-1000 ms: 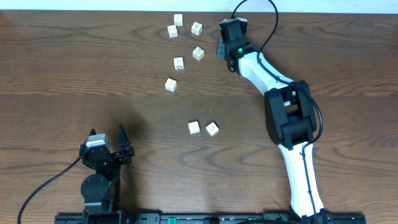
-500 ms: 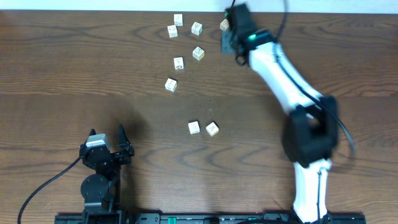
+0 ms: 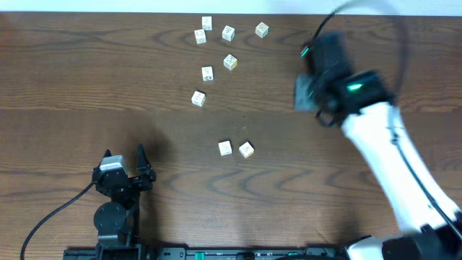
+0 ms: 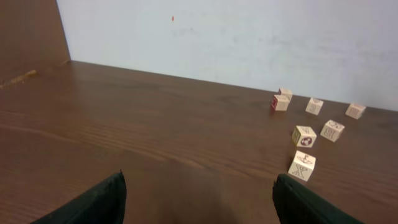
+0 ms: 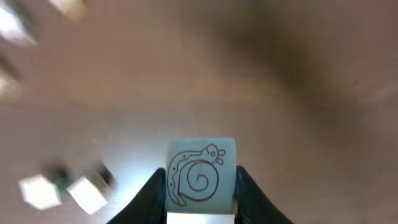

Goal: Lift 5 blocks

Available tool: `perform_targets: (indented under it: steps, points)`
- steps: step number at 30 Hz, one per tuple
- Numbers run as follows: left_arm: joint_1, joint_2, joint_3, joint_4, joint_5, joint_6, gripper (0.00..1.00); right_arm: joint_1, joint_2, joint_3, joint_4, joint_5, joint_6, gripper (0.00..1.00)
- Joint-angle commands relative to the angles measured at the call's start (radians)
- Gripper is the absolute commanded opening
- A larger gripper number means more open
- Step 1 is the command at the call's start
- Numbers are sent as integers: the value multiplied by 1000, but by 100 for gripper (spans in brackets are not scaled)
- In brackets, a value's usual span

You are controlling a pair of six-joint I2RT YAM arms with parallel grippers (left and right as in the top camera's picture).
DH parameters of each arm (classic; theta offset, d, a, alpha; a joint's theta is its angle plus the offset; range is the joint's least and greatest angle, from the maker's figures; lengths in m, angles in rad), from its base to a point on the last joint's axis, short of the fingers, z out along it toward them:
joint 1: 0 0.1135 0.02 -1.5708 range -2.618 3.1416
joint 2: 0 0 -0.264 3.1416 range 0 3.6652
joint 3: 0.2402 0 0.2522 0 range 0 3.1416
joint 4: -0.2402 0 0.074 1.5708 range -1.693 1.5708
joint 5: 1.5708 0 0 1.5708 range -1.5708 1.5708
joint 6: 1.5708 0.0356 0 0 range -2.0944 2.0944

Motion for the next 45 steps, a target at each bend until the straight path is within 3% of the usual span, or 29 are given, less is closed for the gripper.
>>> perform_targets:
  steps: [1,6,10,31,33,36,41,45]
  points:
    - [-2,-6,-22,-32,-10,-2,76,79,0,-307,196,-27,55,1]
    - [-2,-6,-22,-32,-9,-2,75,166,14,-515,473,-66,57,1]
    - [-2,-6,-22,-32,-10,-2,76,203,39,-581,568,-77,87,2]
    - [-2,-6,-22,-32,-9,-2,76,277,173,-605,658,-261,84,2]
    - [-2,-6,-22,-32,-10,-2,76,286,173,-605,657,-260,84,10]
    - [-2,-6,-22,-32,-9,-2,76,288,173,-605,649,-248,84,37]
    - [-2,-6,-22,-32,-9,-2,76,286,173,-605,627,-180,84,54]
    - [-2,-6,-22,-32,-9,-2,76,286,158,-602,618,-166,51,56]
